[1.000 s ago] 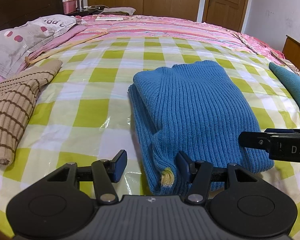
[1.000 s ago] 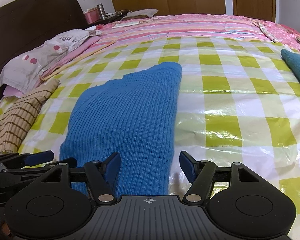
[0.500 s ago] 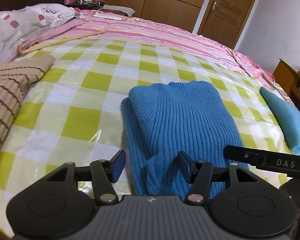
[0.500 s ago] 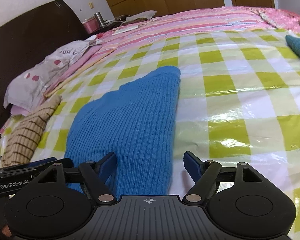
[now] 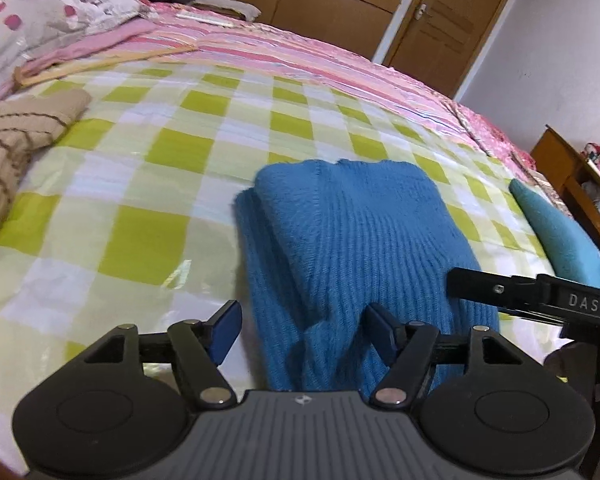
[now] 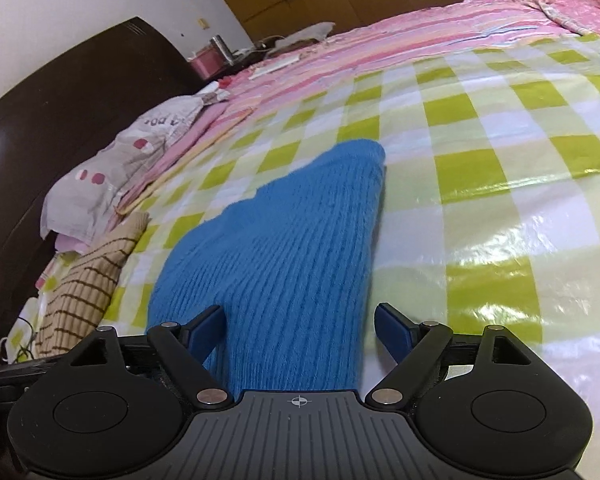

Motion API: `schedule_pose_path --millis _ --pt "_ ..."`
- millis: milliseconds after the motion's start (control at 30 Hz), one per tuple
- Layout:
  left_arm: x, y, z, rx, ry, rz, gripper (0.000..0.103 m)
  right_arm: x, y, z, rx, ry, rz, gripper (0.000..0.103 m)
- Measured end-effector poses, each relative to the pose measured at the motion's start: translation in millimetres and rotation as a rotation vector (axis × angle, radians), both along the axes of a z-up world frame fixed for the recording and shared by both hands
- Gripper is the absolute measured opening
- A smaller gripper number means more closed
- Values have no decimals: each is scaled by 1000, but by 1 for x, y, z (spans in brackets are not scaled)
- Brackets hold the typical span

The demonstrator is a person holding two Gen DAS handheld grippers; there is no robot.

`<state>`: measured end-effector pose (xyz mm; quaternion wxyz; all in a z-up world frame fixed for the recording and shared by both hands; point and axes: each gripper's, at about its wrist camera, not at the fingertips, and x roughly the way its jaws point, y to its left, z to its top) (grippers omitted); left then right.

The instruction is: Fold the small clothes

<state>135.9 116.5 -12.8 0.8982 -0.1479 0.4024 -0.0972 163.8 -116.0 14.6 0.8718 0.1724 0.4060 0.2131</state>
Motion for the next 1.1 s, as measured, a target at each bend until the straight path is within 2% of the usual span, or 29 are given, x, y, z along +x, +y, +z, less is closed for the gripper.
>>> schedule_pose_path --millis 133,300,400,467,567,633,767,833,933,1100 --pt "10 -6 -5 19 6 -15 81 12 6 -11 41 36 -3 86" --pt "18 -2 -9 -37 16 -35 80 20 10 -16 76 53 -9 87" --pt "26 -6 -8 -43 -4 -55 74 22 10 -14 69 57 -23 74" --pt "32 -10 -5 -38 -19 -75 68 24 8 -11 67 58 -28 58" --pt "45 -15 0 -16 -52 -90 64 28 4 -2 76 47 -50 48" --pt "54 -16 2 -8 -67 -90 62 30 4 3 73 34 -73 46" --pt "59 -6 -2 -7 -70 -75 63 32 11 1 14 25 -90 47" --pt "55 2 -6 -9 -67 -68 65 29 16 -1 -24 13 -83 51" --pt "49 15 -3 -11 -61 -51 65 26 16 3 -17 17 -72 57" --pt "43 17 4 35 -61 -26 65 16 13 17 -62 -23 -66 62"
